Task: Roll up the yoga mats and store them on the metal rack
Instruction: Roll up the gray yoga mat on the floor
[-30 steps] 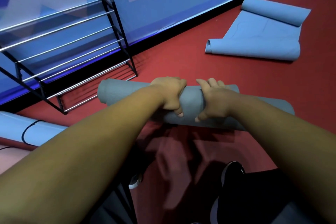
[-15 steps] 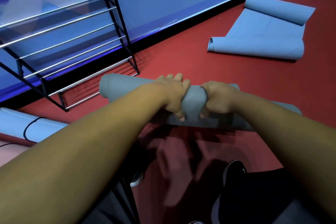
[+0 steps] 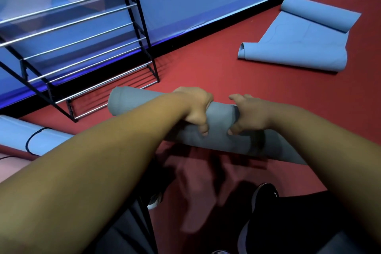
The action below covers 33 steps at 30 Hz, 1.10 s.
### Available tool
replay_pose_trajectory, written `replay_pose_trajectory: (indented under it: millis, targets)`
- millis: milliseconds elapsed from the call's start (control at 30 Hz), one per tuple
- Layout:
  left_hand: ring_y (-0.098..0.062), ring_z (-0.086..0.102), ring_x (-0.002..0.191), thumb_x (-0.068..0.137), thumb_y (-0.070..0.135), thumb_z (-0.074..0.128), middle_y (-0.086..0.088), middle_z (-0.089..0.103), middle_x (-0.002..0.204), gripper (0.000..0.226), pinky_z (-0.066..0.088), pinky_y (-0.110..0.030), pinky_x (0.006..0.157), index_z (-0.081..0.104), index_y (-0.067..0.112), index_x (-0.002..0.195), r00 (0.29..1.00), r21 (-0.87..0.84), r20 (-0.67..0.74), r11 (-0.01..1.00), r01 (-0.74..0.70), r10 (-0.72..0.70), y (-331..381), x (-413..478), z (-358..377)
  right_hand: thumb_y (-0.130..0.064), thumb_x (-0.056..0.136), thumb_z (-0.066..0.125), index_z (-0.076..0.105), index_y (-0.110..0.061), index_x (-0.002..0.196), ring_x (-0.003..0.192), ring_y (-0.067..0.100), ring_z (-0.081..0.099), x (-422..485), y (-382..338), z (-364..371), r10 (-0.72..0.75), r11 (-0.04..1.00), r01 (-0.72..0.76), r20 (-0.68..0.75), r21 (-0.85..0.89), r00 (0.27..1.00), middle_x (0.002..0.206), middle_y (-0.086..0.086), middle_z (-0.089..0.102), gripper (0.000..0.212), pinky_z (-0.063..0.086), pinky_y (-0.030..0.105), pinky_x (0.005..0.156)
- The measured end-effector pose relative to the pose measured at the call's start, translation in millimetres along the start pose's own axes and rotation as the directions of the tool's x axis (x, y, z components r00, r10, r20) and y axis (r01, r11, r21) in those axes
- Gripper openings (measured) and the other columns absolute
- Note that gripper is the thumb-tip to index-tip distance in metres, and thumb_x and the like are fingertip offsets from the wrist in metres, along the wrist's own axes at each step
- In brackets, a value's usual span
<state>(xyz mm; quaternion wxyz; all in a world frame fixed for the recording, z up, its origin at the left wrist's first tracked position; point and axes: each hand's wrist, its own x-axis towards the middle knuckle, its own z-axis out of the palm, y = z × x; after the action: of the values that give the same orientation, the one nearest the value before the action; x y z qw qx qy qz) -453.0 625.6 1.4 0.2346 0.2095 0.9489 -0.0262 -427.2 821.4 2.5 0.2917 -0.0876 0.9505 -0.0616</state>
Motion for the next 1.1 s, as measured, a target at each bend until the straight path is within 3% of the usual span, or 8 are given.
replay_pose_trajectory:
  millis: [133, 200, 333, 433, 633, 800, 933, 1100]
  targets:
    - [-0.02, 0.071, 0.088, 0.048, 0.06, 0.097, 0.009, 0.073, 0.095, 0.072, 0.062, -0.036, 0.082, 0.068, 0.028, 0.105, 0.995, -0.162, 0.103, 0.987, 0.014, 0.003, -11, -3, -7, -0.067, 0.058, 0.096, -0.007, -0.032, 0.17, 0.15, 0.04, 0.033, -11, -7, 13, 0.007, 0.98, -0.013, -0.03, -0.198, 1.0, 0.163, 0.009, 0.025, 0.156, 0.035, 0.053, 0.12]
    - [-0.018, 0.073, 0.089, 0.052, 0.056, 0.099, 0.009, 0.075, 0.097, 0.068, 0.063, -0.035, 0.085, 0.07, 0.027, 0.106, 0.991, -0.219, 0.133, 0.975, 0.019, 0.011, -16, -6, -12, -0.068, 0.055, 0.096, -0.005, -0.033, 0.168, 0.145, 0.036, 0.038, -10, -8, 21, 0.006, 0.97, -0.025, -0.079, -0.243, 0.997, 0.155, 0.006, 0.03, 0.155, 0.037, 0.053, 0.117]
    - [-0.018, 0.072, 0.095, 0.058, 0.057, 0.097, 0.008, 0.074, 0.105, 0.072, 0.061, -0.036, 0.091, 0.067, 0.028, 0.116, 0.985, -0.225, 0.169, 0.974, 0.011, 0.028, -16, -7, -13, -0.066, 0.051, 0.095, 0.033, -0.032, 0.138, 0.125, 0.029, 0.052, -4, -4, 23, -0.056, 0.97, 0.007, -0.193, -0.245, 0.98, 0.138, -0.004, 0.05, 0.112, 0.045, 0.048, 0.096]
    - [-0.023, 0.068, 0.1, 0.065, 0.059, 0.093, 0.006, 0.068, 0.111, 0.074, 0.058, -0.037, 0.091, 0.06, 0.028, 0.123, 0.989, -0.174, 0.145, 0.985, -0.017, 0.043, -11, -5, -12, -0.065, 0.049, 0.094, 0.038, -0.035, 0.115, 0.115, 0.027, 0.055, -3, 1, 16, -0.058, 0.98, 0.019, -0.189, -0.2, 0.98, 0.123, -0.008, 0.056, 0.091, 0.041, 0.047, 0.085]
    - [-0.028, 0.059, 0.117, 0.061, 0.072, 0.087, 0.001, 0.057, 0.133, 0.096, 0.053, -0.046, 0.099, 0.049, 0.026, 0.136, 0.997, 0.083, 0.013, 0.994, -0.072, 0.071, -5, -2, -5, -0.074, 0.03, 0.088, 0.053, -0.049, 0.114, 0.103, 0.019, 0.062, 0, 7, 0, -0.029, 0.999, 0.033, -0.094, 0.039, 0.995, 0.109, -0.019, 0.061, 0.094, 0.055, 0.05, 0.094]
    - [-0.027, 0.053, 0.125, 0.052, 0.078, 0.09, 0.0, 0.053, 0.136, 0.112, 0.045, -0.049, 0.101, 0.045, 0.023, 0.138, 0.98, 0.285, -0.116, 0.95, -0.125, 0.164, 9, -6, -1, -0.057, 0.033, 0.097, 0.065, -0.045, 0.11, 0.094, 0.012, 0.071, 1, 15, -9, -0.044, 0.961, 0.049, -0.026, 0.273, 0.999, 0.101, -0.015, 0.075, 0.085, 0.061, 0.039, 0.087]
    - [-0.026, 0.059, 0.113, 0.05, 0.076, 0.09, 0.005, 0.06, 0.123, 0.098, 0.047, -0.042, 0.086, 0.05, 0.028, 0.125, 0.968, 0.19, -0.178, 0.971, -0.144, 0.179, 10, -4, -2, -0.048, 0.048, 0.102, 0.066, -0.039, 0.112, 0.096, 0.011, 0.072, -4, 13, -13, -0.089, 0.959, 0.085, 0.002, 0.27, 0.996, 0.105, -0.013, 0.075, 0.074, 0.061, 0.037, 0.087]
    - [-0.017, 0.063, 0.089, 0.045, 0.077, 0.089, 0.015, 0.065, 0.097, 0.085, 0.054, -0.038, 0.074, 0.056, 0.037, 0.113, 0.99, 0.005, -0.064, 0.992, -0.128, 0.128, -1, -6, -12, -0.053, 0.067, 0.097, 0.057, -0.034, 0.133, 0.108, 0.013, 0.066, -11, 10, -12, -0.15, 0.978, 0.144, 0.029, 0.151, 0.988, 0.121, -0.01, 0.067, 0.079, 0.056, 0.037, 0.095]
